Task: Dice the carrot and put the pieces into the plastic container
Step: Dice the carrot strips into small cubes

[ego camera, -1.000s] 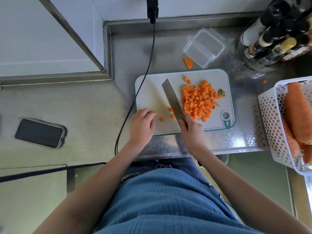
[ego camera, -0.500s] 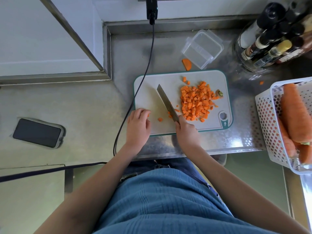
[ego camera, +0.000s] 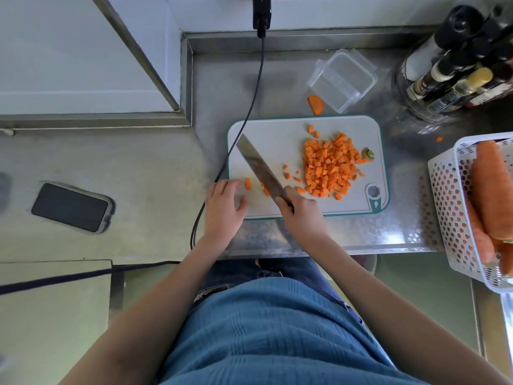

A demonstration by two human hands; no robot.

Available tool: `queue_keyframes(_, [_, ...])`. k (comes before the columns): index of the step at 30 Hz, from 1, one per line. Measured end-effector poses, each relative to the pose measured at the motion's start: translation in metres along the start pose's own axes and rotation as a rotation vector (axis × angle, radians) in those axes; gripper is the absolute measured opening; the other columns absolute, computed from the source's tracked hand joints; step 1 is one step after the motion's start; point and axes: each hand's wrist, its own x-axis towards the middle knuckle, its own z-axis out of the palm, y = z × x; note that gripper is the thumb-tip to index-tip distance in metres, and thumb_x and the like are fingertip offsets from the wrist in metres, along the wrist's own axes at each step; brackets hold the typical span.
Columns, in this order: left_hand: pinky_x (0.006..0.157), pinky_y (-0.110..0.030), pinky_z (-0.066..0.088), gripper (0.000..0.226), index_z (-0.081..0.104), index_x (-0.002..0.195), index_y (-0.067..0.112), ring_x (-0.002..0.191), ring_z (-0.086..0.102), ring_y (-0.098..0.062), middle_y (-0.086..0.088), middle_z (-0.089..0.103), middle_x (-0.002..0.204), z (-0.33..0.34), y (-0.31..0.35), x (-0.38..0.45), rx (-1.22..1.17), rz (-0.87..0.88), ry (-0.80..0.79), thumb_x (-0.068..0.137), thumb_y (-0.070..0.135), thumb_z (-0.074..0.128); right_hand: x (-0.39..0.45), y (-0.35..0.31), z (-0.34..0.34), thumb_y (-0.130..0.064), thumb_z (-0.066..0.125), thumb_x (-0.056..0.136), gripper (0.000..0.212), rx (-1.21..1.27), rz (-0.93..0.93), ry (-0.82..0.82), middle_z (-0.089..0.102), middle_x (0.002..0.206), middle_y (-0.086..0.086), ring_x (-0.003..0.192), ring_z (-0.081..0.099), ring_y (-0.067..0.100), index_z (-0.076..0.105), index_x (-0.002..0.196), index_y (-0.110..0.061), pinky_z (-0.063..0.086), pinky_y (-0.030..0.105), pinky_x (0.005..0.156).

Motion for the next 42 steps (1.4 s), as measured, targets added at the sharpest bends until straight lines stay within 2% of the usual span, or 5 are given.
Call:
queue_keyframes(4, [0.088,-0.033,0.037,0.031,0.064,0.107,0.017,0.102,0.052,-0.024,0.000,0.060,0.103,0.008,0.004,0.006,0.004,-0.013,-0.054,0.079,0.027,0.073,-0.004,0.004,0.004,-0.026,0.045,0.100,0.022,-0.012,0.012,0.014,0.044,0.059,0.000,0.055,0.042,0.023,0.036,0.080,-0.019,0.031,0.031,0.050])
queue_keyframes(10, [0.081,-0.035,0.039,0.009,0.072,0.089,0.015,0.087,0.059,-0.027,-0.001,0.069,0.086,0.015,0.023,0.019,-0.048,0.081,-0.003,0.081,0.012,0.069,-0.008,0.018,-0.008,-0.024,0.044,0.100,0.014,0.054,0.061,0.094,0.049,0.062,-0.003,0.056,0.047,0.019,0.045,0.087,-0.020,0.033,0.029,0.049])
queue_keyframes(17, [0.083,-0.027,0.049,0.031,0.061,0.115,0.004,0.089,0.060,-0.016,-0.005,0.065,0.098,0.018,0.036,0.016,-0.252,0.035,-0.070,0.084,0.006,0.067,-0.008,0.022,-0.002,-0.025,0.041,0.101,0.012,0.041,0.087,0.166,0.053,0.063,0.004,0.054,0.049,0.026,0.045,0.091,-0.020,0.033,0.031,0.047])
queue_keyframes(34, [0.078,-0.024,0.050,0.022,0.063,0.104,0.004,0.089,0.060,-0.017,-0.006,0.062,0.099,0.008,0.017,0.005,-0.220,0.047,-0.045,0.083,-0.003,0.060,-0.003,-0.003,0.028,-0.024,0.030,0.103,0.013,-0.180,0.190,0.046,0.061,0.082,0.013,0.073,0.058,0.034,0.038,0.099,-0.015,0.052,0.041,0.064])
queue_keyframes(42, [0.086,-0.032,0.049,0.027,0.065,0.112,0.007,0.098,0.057,-0.019,-0.005,0.058,0.106,0.014,0.024,0.011,-0.185,0.163,-0.205,0.086,0.004,0.060,-0.004,0.008,0.019,-0.033,0.036,0.102,0.020,-0.087,0.160,0.108,0.060,0.076,0.013,0.067,0.057,0.035,0.042,0.094,-0.015,0.051,0.041,0.060])
